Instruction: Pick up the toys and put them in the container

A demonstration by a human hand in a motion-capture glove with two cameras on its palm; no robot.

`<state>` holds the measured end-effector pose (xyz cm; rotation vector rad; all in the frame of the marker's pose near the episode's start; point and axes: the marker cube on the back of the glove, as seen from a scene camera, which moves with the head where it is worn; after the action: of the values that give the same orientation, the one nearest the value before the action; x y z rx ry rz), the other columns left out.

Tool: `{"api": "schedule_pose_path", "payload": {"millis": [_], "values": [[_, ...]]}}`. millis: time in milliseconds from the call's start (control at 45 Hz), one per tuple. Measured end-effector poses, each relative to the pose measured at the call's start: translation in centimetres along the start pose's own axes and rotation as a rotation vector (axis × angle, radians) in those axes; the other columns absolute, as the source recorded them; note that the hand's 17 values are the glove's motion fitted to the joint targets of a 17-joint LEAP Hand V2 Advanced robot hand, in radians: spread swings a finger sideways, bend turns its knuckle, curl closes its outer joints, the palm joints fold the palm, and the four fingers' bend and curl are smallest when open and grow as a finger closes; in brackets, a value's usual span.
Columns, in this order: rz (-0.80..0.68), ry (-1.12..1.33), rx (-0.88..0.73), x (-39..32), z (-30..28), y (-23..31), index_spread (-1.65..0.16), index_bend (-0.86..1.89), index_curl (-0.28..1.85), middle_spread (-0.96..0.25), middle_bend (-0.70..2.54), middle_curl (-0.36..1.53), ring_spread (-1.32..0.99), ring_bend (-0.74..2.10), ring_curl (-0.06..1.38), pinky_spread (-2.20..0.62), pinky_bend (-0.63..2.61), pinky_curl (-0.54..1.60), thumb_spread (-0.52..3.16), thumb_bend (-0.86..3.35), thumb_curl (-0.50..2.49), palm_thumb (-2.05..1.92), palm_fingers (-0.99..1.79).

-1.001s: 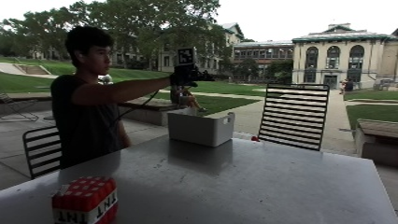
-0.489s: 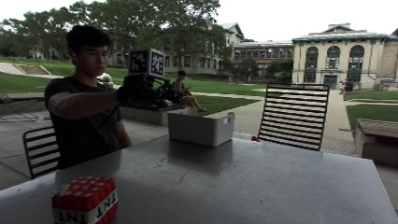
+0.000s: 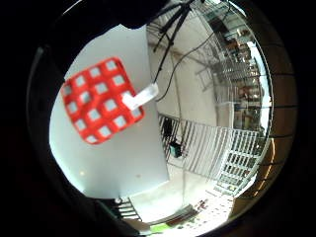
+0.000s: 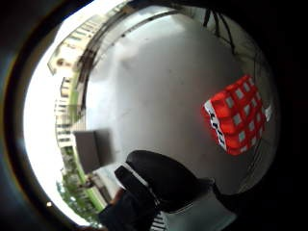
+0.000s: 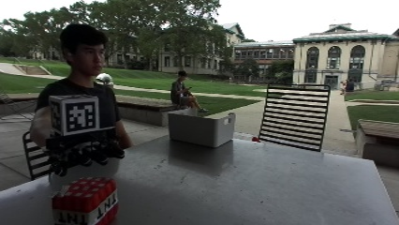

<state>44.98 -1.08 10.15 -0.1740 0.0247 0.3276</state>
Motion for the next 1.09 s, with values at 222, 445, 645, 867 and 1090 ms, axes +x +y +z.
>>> {"api": "schedule_pose_path", "payload": {"millis": [222, 445, 645, 867, 1090], "values": [[0.060, -0.026, -0.059, 3.2, 6.2, 0.9, -0.34, 0.14, 0.25, -0.08, 0.10, 0.36, -0.09, 0.11, 0.16, 0.04, 0.93, 0.37, 0.91, -0.09, 0.17, -0.12, -0.21], [0.077, -0.008, -0.038, 2.5, 8.3, 0.9, -0.36, 0.12, 0.24, -0.07, 0.09, 0.30, -0.06, 0.19, 0.17, 0.02, 1.21, 0.43, 0.97, 0.00, 0.21, 0.03, -0.09], [0.076, 0.019, -0.021, 1.5, 10.7, 0.5, -0.39, 0.21, 0.27, -0.05, 0.03, 0.21, -0.10, 0.55, 0.26, -0.11, 1.32, 0.44, 1.07, 0.12, 0.27, 0.31, 0.13], [0.115, -0.062, 0.020, 1.1, 12.4, 0.1, -0.41, 0.37, 0.36, -0.11, 0.13, 0.14, -0.31, 0.96, 0.38, -0.33, 1.27, 0.39, 1.11, 0.30, 0.36, 0.66, 0.58], [0.174, -0.059, 0.143, 0.8, 11.6, -0.2, -0.37, 0.54, 0.46, -0.24, 0.35, 0.22, -0.42, 0.93, 0.39, -0.43, 1.06, 0.33, 1.09, 0.34, 0.42, 0.79, 1.01]]}}
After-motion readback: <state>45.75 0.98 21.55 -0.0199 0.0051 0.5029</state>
